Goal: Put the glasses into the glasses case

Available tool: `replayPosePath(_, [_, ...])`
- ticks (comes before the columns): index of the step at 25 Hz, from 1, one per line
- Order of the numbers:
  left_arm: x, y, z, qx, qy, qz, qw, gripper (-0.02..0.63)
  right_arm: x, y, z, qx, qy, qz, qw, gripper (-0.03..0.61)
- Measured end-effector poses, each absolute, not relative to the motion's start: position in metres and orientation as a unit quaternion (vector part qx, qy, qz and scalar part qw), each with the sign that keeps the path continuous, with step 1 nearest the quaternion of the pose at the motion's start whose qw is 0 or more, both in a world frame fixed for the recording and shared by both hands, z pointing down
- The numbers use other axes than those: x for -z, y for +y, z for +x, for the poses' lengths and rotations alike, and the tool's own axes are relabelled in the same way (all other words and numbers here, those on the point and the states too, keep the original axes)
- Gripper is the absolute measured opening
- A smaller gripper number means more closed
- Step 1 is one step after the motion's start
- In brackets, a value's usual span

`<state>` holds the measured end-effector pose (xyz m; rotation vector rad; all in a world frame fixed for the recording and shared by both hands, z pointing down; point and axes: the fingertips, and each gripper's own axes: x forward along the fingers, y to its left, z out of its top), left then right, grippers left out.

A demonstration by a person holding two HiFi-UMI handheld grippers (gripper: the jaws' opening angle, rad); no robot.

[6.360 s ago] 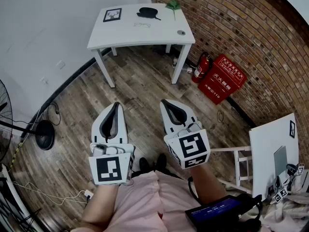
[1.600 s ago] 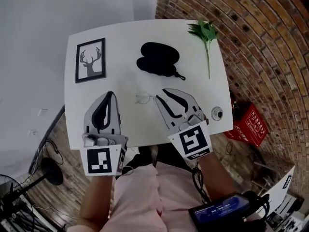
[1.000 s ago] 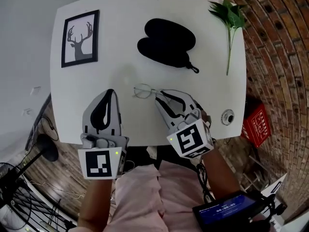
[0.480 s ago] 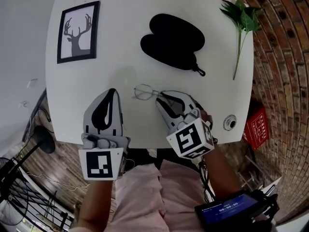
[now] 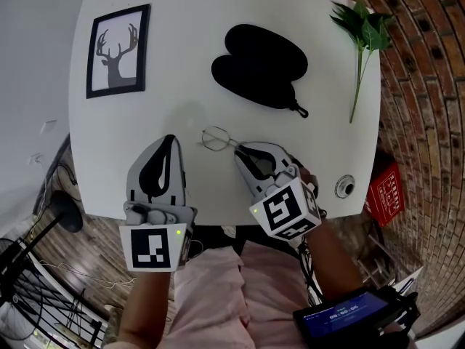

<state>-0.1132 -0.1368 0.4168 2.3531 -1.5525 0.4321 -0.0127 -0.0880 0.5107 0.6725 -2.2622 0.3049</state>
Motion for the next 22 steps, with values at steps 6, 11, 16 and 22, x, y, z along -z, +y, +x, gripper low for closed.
replayPosePath(6, [-0.415, -0.135, -0.115, -0.150, -0.542, 0.815, 0.142, 0.005, -0.509, -0.089, -0.011, -0.127, -0.880, 0.277, 0.365, 0.020])
replayPosePath(11, [-0.405, -0.132, -0.114, -0.143, -0.544, 0.816, 0.132, 0.005, -0.494, -0.094, -0.011, -0.117, -0.882, 0.292, 0.351, 0.018])
replayPosePath(16, [-0.378, -0.138, -0.114, -0.123, -0.548, 0.820, 0.107, 0.005, -0.462, -0.109, -0.008, -0.088, -0.883, 0.313, 0.338, 0.017])
replayPosePath(22, [-0.336, -0.145, -0.108, -0.105, -0.544, 0.828, 0.080, 0.005, -0.409, -0.128, 0.003, -0.053, -0.879, 0.338, 0.331, 0.017])
